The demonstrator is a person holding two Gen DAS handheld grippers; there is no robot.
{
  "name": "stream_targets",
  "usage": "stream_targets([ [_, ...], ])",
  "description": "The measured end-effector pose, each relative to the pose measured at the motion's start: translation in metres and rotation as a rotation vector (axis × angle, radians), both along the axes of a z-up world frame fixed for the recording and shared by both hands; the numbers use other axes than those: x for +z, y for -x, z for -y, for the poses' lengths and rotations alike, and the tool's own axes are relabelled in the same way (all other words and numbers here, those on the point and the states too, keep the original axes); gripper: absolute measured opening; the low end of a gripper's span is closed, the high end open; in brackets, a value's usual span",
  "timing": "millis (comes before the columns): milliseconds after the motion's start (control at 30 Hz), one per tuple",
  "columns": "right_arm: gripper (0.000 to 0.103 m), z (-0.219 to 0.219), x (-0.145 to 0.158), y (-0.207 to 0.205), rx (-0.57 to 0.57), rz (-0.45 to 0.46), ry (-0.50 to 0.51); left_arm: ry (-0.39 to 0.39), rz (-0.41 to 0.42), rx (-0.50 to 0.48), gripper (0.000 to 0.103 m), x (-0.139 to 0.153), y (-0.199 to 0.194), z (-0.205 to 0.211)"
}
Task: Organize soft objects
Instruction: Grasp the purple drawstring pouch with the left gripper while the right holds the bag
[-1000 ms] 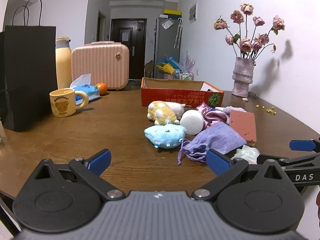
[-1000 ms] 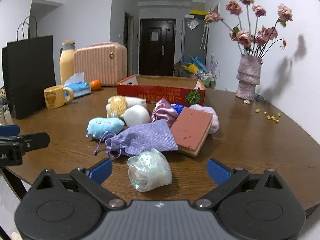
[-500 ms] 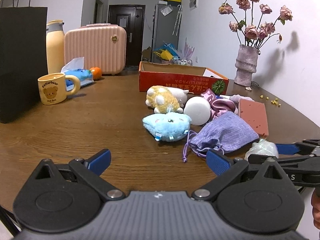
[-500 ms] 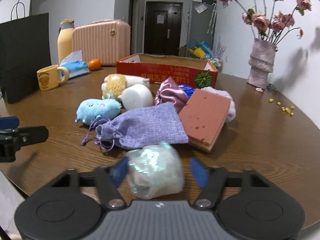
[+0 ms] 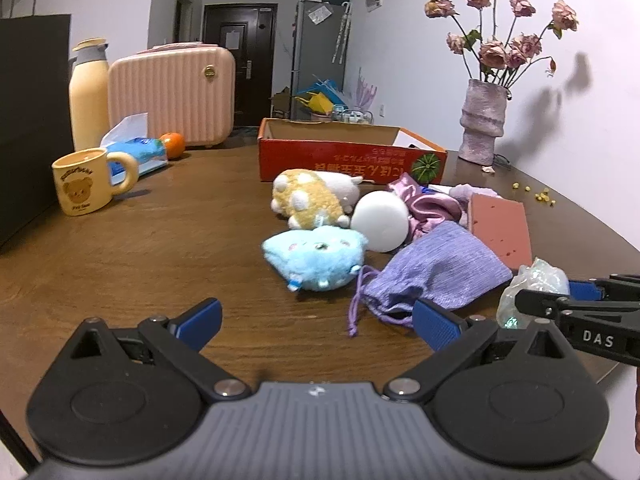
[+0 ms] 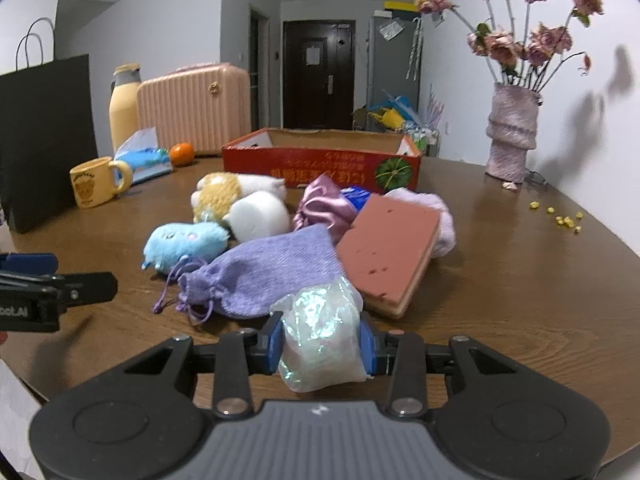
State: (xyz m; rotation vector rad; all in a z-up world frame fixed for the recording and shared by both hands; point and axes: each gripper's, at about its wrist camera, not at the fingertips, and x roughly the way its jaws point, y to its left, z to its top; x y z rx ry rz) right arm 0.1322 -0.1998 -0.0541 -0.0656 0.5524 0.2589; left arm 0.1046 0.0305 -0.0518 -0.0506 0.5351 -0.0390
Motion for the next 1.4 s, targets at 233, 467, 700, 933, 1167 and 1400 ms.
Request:
stream_targets([
  [233, 0.037, 0.021, 0.006, 0.004, -0.035, 0.039, -0.015, -0.022, 0.006, -0.045, 0.103, 0.006, -0.014, 0.022],
  [467, 0.037, 0.044, 0.006, 0.001, -0.069, 0.053, -0.034, -0.05, 0.002, -0.091, 0.103, 0.007, -0.03, 0.048],
  [700, 0.037, 0.066, 0.002, -0.008, -0.095, 0.059, -0.056, -0.078, -0.013, -0.123, 0.103, 0.006, -0.049, 0.071],
  [933, 0.037, 0.09, -0.006, -0.02, -0.135, 0.055, -0.084, -0.11, -0.043, -0.166, 0.103, 0.0, -0.072, 0.098],
  [1167, 0.037, 0.105, -0.014, -0.035, -0.142, 0.047, -0.102, -0.152, -0.096, -0.199, 0.103, -0.013, -0.095, 0.119],
  [1400, 0.037, 0.107, -0.019, -0.048, -0.12, 0.043, -0.107, -0.168, -0.147, -0.19, 0.103, -0.025, -0.115, 0.125],
])
